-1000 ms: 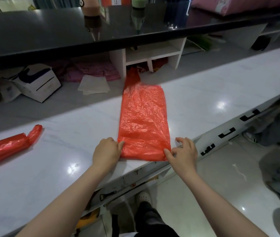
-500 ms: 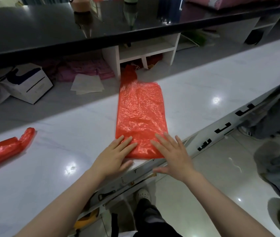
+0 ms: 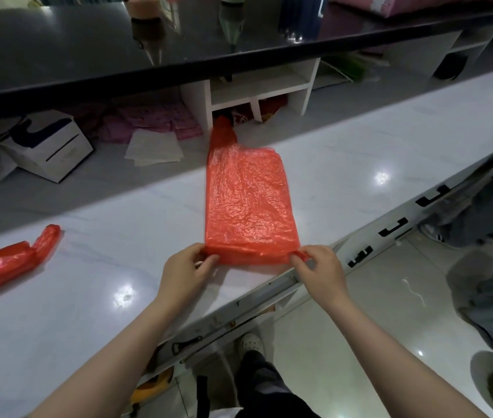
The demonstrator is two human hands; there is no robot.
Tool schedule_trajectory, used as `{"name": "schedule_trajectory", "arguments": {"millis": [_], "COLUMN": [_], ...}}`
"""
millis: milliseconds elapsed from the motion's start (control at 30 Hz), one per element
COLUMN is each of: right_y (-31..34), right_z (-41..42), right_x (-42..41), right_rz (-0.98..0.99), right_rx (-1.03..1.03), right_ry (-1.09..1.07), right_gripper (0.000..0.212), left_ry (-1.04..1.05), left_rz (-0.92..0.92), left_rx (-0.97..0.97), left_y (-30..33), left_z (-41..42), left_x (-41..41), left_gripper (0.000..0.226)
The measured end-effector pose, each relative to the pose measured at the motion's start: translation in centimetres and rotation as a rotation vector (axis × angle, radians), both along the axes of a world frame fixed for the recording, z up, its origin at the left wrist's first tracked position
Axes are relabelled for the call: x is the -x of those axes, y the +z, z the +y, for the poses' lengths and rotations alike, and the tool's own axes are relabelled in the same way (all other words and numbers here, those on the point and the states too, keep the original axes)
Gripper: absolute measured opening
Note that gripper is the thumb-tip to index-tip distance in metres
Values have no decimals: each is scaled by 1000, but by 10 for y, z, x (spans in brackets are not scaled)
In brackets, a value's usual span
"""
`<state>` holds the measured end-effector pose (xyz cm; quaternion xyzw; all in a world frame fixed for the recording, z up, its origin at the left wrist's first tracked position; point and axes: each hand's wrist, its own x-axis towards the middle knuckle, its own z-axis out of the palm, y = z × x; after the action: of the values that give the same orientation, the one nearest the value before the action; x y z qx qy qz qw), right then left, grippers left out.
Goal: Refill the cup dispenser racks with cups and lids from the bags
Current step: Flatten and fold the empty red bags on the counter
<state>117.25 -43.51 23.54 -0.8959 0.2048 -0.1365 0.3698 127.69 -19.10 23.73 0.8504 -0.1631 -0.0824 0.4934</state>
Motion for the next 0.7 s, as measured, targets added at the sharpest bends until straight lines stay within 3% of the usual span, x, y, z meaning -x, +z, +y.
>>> {"name": "schedule_trajectory", "arguments": {"millis": [100, 233, 333, 567, 700], "right_y": [-2, -3, -5, -2, -1], "right_z": [0, 1, 0, 4, 4], "right_x": [-12, -22, -26, -32, -33], "right_rz": [66, 93, 120, 207, 272], "right_rx": [5, 8, 36, 187, 320], "right_ry": [-90, -166, -156, -115, -51], "right_gripper": [29, 38, 37, 32, 28], "left_ry": [137, 187, 218, 187, 132], "left_rz": [90, 54, -9, -142, -251], "left_rx": [17, -71, -117, -143, -254], "left_y": [0, 1, -3, -9, -2], "left_z": [-7, -15, -15, -13, -15], "left_x": [-2, -5, -3, 6, 8], "left_gripper": [18, 36, 38, 18, 32]}}
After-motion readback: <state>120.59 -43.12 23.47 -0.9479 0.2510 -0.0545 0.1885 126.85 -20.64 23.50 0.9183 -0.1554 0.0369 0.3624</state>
